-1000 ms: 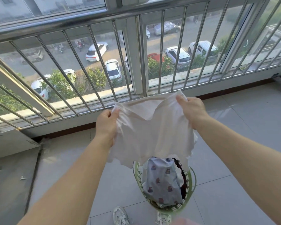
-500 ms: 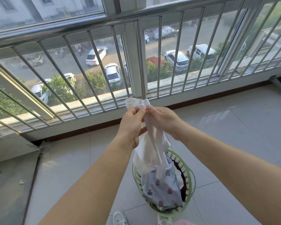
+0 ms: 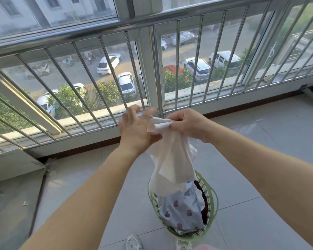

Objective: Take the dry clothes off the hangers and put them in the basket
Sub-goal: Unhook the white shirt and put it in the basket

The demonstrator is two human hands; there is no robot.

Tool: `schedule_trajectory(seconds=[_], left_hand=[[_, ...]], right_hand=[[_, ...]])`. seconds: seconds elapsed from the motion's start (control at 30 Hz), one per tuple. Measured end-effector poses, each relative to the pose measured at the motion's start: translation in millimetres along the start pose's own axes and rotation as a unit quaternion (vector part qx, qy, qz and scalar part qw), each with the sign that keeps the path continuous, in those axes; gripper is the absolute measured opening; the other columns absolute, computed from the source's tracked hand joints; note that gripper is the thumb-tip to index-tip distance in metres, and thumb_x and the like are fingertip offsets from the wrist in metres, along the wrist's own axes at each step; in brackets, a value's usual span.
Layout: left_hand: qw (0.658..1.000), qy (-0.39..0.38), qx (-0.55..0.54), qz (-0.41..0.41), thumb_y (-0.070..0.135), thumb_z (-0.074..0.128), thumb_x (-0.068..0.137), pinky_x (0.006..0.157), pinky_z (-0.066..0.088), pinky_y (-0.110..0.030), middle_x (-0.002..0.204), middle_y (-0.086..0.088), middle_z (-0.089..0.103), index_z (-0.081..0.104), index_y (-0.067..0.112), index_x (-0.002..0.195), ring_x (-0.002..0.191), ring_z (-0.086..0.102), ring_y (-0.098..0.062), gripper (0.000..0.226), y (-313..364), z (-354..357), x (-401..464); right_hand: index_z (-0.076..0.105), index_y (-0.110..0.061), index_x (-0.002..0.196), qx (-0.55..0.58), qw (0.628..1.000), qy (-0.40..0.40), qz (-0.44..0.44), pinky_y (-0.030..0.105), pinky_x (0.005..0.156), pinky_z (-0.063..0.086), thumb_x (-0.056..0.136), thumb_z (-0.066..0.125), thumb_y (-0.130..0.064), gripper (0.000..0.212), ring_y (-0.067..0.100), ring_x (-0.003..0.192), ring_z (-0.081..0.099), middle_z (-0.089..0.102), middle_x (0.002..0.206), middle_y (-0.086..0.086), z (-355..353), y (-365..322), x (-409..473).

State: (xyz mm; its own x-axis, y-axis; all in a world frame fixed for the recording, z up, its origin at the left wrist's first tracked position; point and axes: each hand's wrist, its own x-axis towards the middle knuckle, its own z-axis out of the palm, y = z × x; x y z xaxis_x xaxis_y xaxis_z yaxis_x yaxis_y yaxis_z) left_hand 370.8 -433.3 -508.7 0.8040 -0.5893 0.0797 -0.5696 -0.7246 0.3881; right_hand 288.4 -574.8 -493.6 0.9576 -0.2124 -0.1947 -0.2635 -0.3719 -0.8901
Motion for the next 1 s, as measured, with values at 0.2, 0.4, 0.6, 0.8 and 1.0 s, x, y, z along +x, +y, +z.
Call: schedule_trajectory(seconds=[0.2, 0.4, 0.6, 0.8, 1.0], left_hand=[[0.973, -0.134, -0.18, 0.06, 0.019, 0.068, 0.082, 0.069, 0.041, -0.02, 0.09, 0.005, 0.061, 0.059, 0.03, 0.092, 0.091, 0.057, -0.015, 0.017, 4, -8, 9], [0.977, -0.104, -0.126, 0.134, 0.02, 0.059, 0.088, 0.069, 0.044, -0.026, 0.081, -0.001, 0.063, 0.056, 0.023, 0.08, 0.08, 0.055, -0.021, 0.008, 17, -9, 16], [0.974, -0.107, -0.04, 0.198, 0.018, 0.067, 0.083, 0.053, 0.03, -0.021, 0.053, 0.015, 0.037, 0.027, 0.032, 0.055, 0.053, 0.034, -0.001, 0.051, 6, -24, 22], [0.975, -0.118, 0.006, 0.191, 0.026, 0.07, 0.081, 0.06, 0.028, -0.028, 0.055, 0.012, 0.037, 0.028, 0.034, 0.055, 0.062, 0.036, -0.019, 0.05, -3, -24, 26], [0.969, -0.11, 0.05, 0.216, 0.047, 0.048, 0.076, 0.063, 0.045, -0.035, 0.074, -0.011, 0.063, 0.061, 0.007, 0.081, 0.072, 0.057, -0.029, 0.042, -13, -7, 26]], right_hand=[[0.071, -0.022, 0.078, 0.047, 0.999, 0.011, -0.022, 0.024, 0.069, 0.045, 0.084, 0.054, -0.003, 0.026, 0.01, 0.072, 0.056, 0.062, 0.073, -0.002, -21, 5, -9], [0.059, -0.02, 0.102, -0.259, 0.965, -0.02, 0.047, 0.032, 0.08, 0.046, 0.077, 0.066, -0.013, 0.027, 0.021, 0.094, 0.058, 0.063, 0.097, 0.001, -30, 33, -13], [0.039, -0.021, 0.058, -0.404, 0.91, 0.034, 0.087, 0.029, 0.069, 0.031, 0.084, 0.061, -0.022, 0.034, 0.022, 0.079, 0.047, 0.045, 0.064, -0.007, -53, 47, -14], [0.066, -0.025, 0.081, -0.481, 0.872, 0.076, 0.048, 0.029, 0.076, 0.031, 0.086, 0.062, -0.027, 0.006, 0.022, 0.103, 0.045, 0.047, 0.091, -0.001, -54, 37, -4], [0.066, -0.025, 0.097, -0.524, 0.839, 0.082, 0.121, 0.028, 0.071, 0.035, 0.089, 0.052, -0.021, 0.016, 0.025, 0.094, 0.056, 0.062, 0.101, 0.001, -45, 30, 3]])
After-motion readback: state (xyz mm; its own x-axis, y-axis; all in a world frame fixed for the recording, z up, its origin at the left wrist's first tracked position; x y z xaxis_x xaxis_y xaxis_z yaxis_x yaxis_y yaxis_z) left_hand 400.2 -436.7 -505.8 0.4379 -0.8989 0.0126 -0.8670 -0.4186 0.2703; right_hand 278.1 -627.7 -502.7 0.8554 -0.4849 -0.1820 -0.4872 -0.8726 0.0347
